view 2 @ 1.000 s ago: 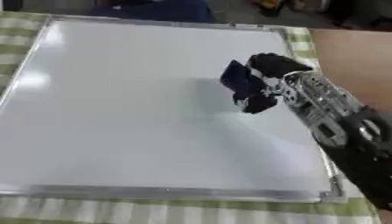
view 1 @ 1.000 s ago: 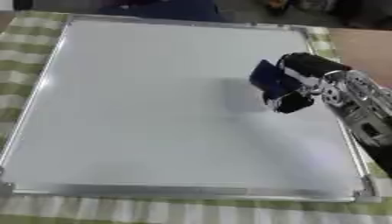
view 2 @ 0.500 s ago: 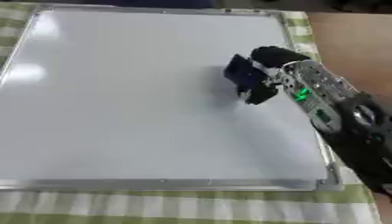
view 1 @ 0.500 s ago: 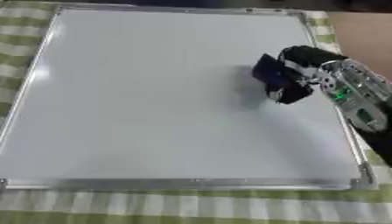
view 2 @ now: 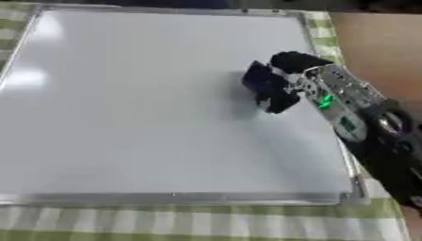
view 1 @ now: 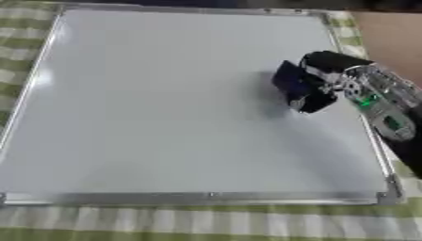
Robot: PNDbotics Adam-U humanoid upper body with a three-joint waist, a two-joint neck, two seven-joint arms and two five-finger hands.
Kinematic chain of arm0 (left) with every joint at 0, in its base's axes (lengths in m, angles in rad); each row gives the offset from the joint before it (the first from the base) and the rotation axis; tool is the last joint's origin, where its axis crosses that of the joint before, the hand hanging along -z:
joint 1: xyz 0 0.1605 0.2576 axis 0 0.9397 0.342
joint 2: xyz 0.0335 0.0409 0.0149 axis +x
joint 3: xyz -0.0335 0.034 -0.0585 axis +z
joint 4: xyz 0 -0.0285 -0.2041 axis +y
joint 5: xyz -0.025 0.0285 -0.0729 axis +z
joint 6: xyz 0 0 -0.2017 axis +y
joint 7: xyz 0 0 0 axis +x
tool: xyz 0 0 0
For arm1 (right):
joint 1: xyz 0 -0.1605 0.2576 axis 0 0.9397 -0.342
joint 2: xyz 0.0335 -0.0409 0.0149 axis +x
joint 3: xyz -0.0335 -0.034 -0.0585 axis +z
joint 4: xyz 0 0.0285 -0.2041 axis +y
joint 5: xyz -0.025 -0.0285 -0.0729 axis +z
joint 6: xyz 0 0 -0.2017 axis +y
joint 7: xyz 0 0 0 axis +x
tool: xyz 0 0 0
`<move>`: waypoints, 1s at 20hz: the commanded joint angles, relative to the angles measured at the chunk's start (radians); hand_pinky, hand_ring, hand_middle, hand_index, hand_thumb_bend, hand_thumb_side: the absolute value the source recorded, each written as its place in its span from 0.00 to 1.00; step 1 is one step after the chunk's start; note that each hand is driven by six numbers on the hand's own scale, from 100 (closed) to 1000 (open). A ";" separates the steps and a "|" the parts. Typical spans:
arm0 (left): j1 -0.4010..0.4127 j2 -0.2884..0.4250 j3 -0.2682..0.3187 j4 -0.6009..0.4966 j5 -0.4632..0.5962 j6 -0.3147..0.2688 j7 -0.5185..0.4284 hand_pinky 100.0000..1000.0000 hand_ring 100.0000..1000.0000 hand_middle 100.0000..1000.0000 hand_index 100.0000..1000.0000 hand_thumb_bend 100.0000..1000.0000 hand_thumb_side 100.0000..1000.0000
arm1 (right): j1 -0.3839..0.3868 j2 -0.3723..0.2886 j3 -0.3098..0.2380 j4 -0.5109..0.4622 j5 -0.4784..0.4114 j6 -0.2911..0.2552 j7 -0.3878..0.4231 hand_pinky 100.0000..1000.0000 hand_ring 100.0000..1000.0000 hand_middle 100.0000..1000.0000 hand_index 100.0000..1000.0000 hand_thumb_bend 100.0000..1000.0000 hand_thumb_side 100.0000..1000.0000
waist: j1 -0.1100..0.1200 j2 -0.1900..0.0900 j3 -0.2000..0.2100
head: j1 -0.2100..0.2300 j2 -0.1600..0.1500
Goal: Wipe the whiteboard clean with a brush.
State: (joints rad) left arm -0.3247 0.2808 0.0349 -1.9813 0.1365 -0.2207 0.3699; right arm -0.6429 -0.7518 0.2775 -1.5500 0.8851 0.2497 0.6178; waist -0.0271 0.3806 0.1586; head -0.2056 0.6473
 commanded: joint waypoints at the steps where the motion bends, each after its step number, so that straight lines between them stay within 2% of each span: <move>1: -0.007 0.010 -0.001 -0.019 0.003 -0.002 -0.004 0.61 0.76 0.73 0.81 0.21 1.00 | -0.020 -0.039 -0.025 0.009 0.006 0.005 -0.004 0.51 0.69 0.46 0.00 0.00 0.21 | 0.001 -0.019 -0.001 | -0.004 -0.015; 7: -0.009 0.010 -0.002 -0.019 0.003 -0.002 -0.005 0.61 0.76 0.73 0.81 0.21 1.00 | -0.020 -0.043 -0.034 0.033 0.014 0.006 -0.009 0.51 0.70 0.46 0.01 0.00 0.20 | 0.003 -0.015 -0.002 | -0.007 -0.021; 13: -0.011 0.009 -0.003 -0.019 0.003 -0.002 -0.007 0.62 0.76 0.73 0.81 0.20 1.00 | -0.026 -0.041 -0.036 0.042 -0.004 -0.011 0.012 0.51 0.70 0.45 0.07 0.00 0.22 | 0.006 -0.013 -0.002 | -0.012 -0.024; 15: -0.012 0.010 -0.003 -0.019 0.003 -0.002 -0.008 0.62 0.76 0.73 0.81 0.20 1.00 | -0.028 -0.041 -0.036 0.043 -0.020 -0.020 0.026 0.51 0.70 0.45 0.10 0.00 0.23 | 0.007 -0.012 -0.002 | -0.012 -0.026; 17: -0.013 0.010 -0.004 -0.019 0.004 -0.002 -0.009 0.62 0.75 0.73 0.81 0.20 1.00 | -0.030 -0.041 -0.036 0.044 -0.035 -0.028 0.039 0.51 0.70 0.45 0.20 0.00 0.23 | 0.008 -0.012 -0.003 | -0.012 -0.026; 19: -0.014 0.010 -0.004 -0.019 0.004 -0.002 -0.009 0.62 0.75 0.73 0.81 0.20 1.00 | -0.030 -0.042 -0.038 0.045 -0.046 -0.033 0.050 0.51 0.70 0.45 0.24 0.00 0.24 | 0.009 -0.013 -0.003 | -0.012 -0.028; 20: -0.014 0.010 -0.004 -0.019 0.004 -0.003 -0.009 0.62 0.75 0.73 0.81 0.21 1.00 | -0.030 -0.042 -0.038 0.045 -0.051 -0.035 0.054 0.51 0.70 0.44 0.29 0.00 0.24 | 0.009 -0.013 -0.003 | -0.012 -0.028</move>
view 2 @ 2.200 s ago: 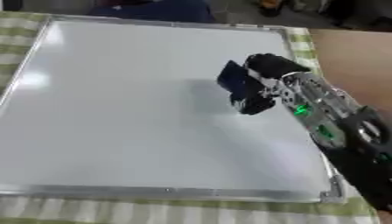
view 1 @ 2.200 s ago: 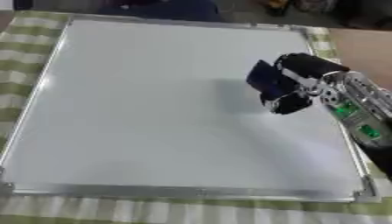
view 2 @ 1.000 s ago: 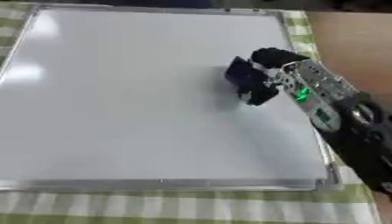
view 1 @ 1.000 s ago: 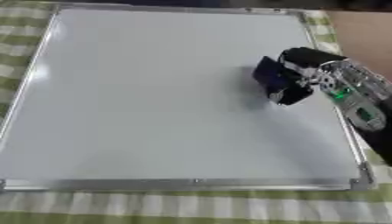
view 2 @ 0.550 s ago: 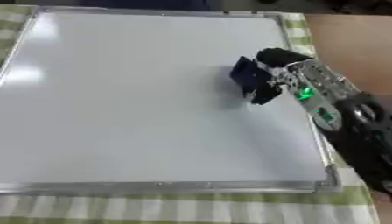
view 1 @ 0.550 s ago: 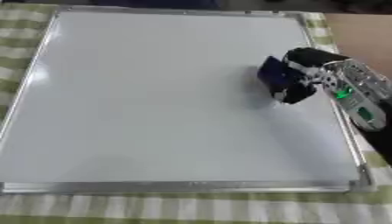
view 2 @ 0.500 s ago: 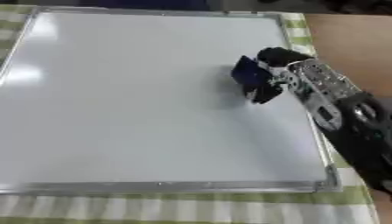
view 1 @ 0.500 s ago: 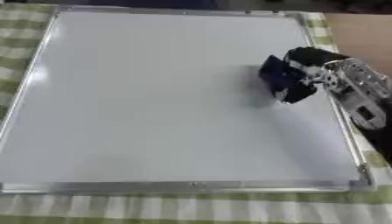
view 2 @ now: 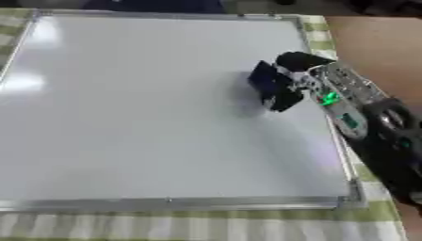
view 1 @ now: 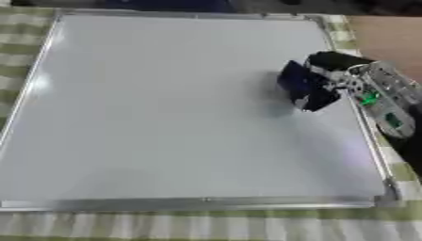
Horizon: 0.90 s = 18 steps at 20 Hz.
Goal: Wipe the whiteboard clean with a brush.
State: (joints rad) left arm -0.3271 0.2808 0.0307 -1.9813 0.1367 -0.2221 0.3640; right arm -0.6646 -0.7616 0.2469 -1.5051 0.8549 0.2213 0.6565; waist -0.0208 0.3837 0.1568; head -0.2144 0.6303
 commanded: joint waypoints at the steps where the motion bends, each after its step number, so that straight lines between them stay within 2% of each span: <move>1: -0.012 0.010 0.001 -0.019 0.004 -0.001 -0.004 0.62 0.75 0.73 0.81 0.21 1.00 | -0.008 -0.033 -0.008 -0.001 -0.024 -0.009 0.019 0.52 0.70 0.44 0.31 0.00 0.24 | 0.003 -0.017 -0.001 | -0.003 -0.012; 2: -0.012 0.011 0.001 -0.019 0.005 -0.002 -0.003 0.62 0.75 0.73 0.81 0.20 1.00 | -0.008 -0.033 -0.008 -0.002 -0.027 -0.011 0.022 0.52 0.70 0.44 0.34 0.00 0.24 | 0.004 -0.017 -0.001 | -0.003 -0.013; 5: -0.012 0.010 0.000 -0.019 0.006 -0.002 -0.004 0.62 0.75 0.73 0.81 0.21 1.00 | -0.009 -0.033 -0.006 -0.005 -0.036 -0.019 0.031 0.52 0.70 0.44 0.35 0.00 0.24 | 0.004 -0.019 -0.002 | -0.003 -0.016; 11: -0.011 0.010 0.000 -0.019 0.006 -0.002 -0.004 0.62 0.75 0.73 0.81 0.21 1.00 | -0.007 -0.033 0.003 -0.010 -0.040 -0.032 0.044 0.52 0.70 0.44 0.47 0.00 0.24 | 0.002 -0.020 -0.002 | -0.003 -0.018; 18: -0.011 0.010 0.000 -0.019 0.007 -0.002 -0.004 0.62 0.75 0.73 0.81 0.21 1.00 | -0.010 -0.025 0.025 0.003 -0.020 -0.048 0.057 0.52 0.71 0.45 0.58 0.00 0.23 | -0.001 -0.021 0.002 | -0.006 -0.020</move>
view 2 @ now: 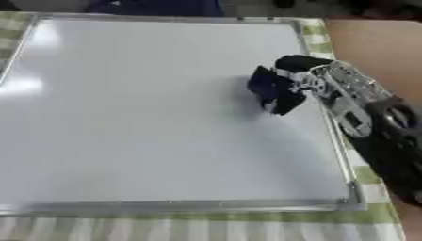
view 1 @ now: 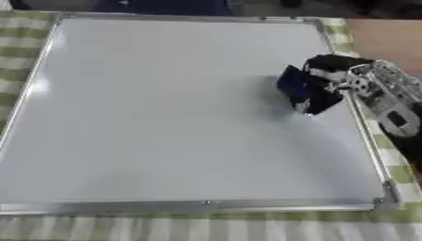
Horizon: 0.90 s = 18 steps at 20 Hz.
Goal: Wipe the whiteboard clean with a brush.
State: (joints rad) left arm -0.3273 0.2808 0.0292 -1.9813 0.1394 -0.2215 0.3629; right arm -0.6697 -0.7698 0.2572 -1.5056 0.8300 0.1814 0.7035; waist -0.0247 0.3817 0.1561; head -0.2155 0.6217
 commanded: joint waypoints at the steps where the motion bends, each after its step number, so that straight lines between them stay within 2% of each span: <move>1: -0.011 0.009 0.002 -0.019 0.005 -0.002 -0.003 0.62 0.75 0.74 0.81 0.21 1.00 | -0.006 -0.015 0.018 0.007 0.009 -0.011 0.012 0.52 0.71 0.45 0.58 0.00 0.23 | 0.002 -0.019 0.004 | -0.005 -0.011; 8: -0.009 0.008 0.003 -0.019 0.005 -0.002 -0.002 0.62 0.75 0.74 0.81 0.20 1.00 | -0.014 -0.002 0.034 0.024 0.025 -0.039 0.029 0.52 0.72 0.47 0.65 0.00 0.23 | 0.001 -0.017 0.007 | -0.007 -0.010; 11: -0.010 0.009 0.003 -0.019 0.004 -0.003 -0.001 0.62 0.75 0.74 0.81 0.20 1.00 | -0.015 -0.001 0.042 0.022 0.027 -0.056 0.044 0.53 0.73 0.48 0.67 0.00 0.19 | 0.000 -0.016 0.008 | -0.008 -0.009; 14: -0.010 0.009 0.003 -0.019 0.004 -0.003 -0.002 0.62 0.75 0.74 0.81 0.20 1.00 | -0.014 -0.003 0.051 0.018 0.030 -0.072 0.068 0.52 0.73 0.48 0.67 0.00 0.11 | -0.001 -0.017 0.008 | -0.009 -0.008; 18: -0.009 0.010 0.004 -0.019 0.004 -0.003 -0.001 0.62 0.75 0.74 0.81 0.21 1.00 | -0.005 -0.007 0.051 0.009 0.003 -0.072 0.099 0.51 0.72 0.47 0.66 0.00 0.04 | -0.003 -0.019 0.008 | -0.008 -0.007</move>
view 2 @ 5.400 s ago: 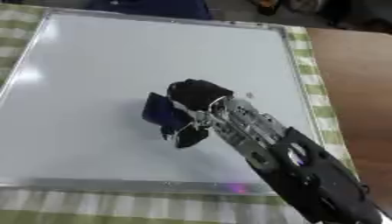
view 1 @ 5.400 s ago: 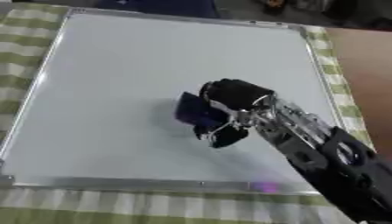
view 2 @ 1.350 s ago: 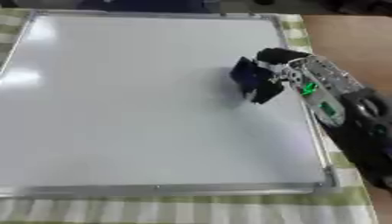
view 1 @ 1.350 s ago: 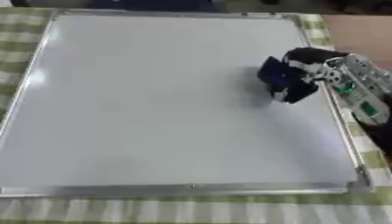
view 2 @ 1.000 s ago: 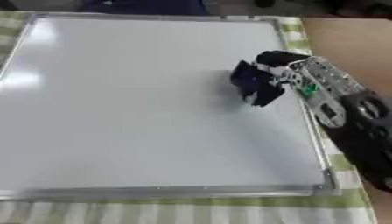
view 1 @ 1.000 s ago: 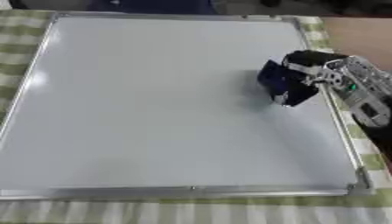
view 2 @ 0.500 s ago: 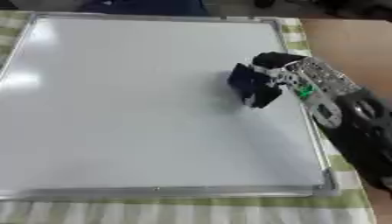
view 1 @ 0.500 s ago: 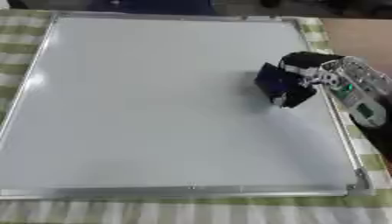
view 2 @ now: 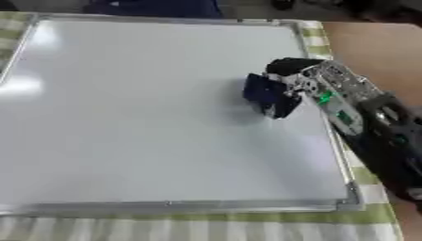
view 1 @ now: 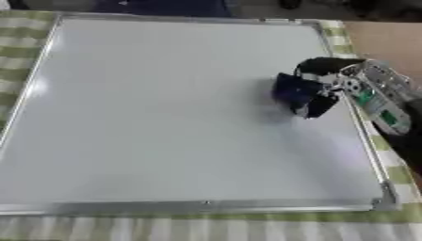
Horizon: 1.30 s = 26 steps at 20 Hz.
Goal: Wipe the whiteboard clean with a brush.
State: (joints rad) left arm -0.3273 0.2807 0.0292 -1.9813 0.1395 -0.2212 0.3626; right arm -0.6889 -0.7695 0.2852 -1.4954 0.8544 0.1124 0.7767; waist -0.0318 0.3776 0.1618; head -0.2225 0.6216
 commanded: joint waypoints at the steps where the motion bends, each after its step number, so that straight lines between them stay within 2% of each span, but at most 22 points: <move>1: -0.009 0.011 0.004 -0.019 0.004 -0.003 0.000 0.62 0.75 0.74 0.81 0.21 1.00 | 0.018 -0.009 0.024 -0.006 -0.034 -0.002 0.035 0.51 0.71 0.47 0.65 0.00 0.05 | 0.004 -0.016 0.003 | -0.001 -0.007; 6: -0.009 0.011 0.004 -0.019 0.004 -0.003 0.000 0.62 0.75 0.74 0.81 0.21 1.00 | 0.031 -0.026 0.024 -0.056 -0.104 0.011 0.070 0.50 0.70 0.45 0.64 0.00 0.05 | 0.002 -0.019 0.001 | -0.001 -0.008; 12: -0.009 0.011 0.004 -0.019 0.005 -0.002 0.000 0.62 0.75 0.74 0.81 0.21 1.00 | 0.044 -0.041 0.030 -0.098 -0.139 0.030 0.102 0.49 0.69 0.45 0.64 0.00 0.05 | 0.002 -0.021 0.003 | -0.001 -0.011; 21: -0.014 0.010 0.003 -0.019 0.006 -0.003 -0.002 0.62 0.75 0.74 0.81 0.21 1.00 | 0.036 -0.037 0.034 -0.079 -0.116 0.036 0.097 0.49 0.70 0.46 0.65 0.00 0.04 | 0.004 -0.014 0.004 | -0.005 -0.019; 26: -0.015 0.010 0.003 -0.019 0.006 -0.004 -0.003 0.62 0.75 0.74 0.81 0.20 1.00 | 0.026 -0.030 0.032 -0.046 -0.057 0.043 0.065 0.49 0.71 0.47 0.65 0.00 0.04 | 0.006 -0.009 0.007 | -0.009 -0.019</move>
State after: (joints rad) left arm -0.3299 0.2807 0.0292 -1.9813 0.1402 -0.2215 0.3624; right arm -0.6686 -0.7934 0.3042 -1.5633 0.7819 0.1532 0.8465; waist -0.0316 0.3821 0.1682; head -0.2282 0.6127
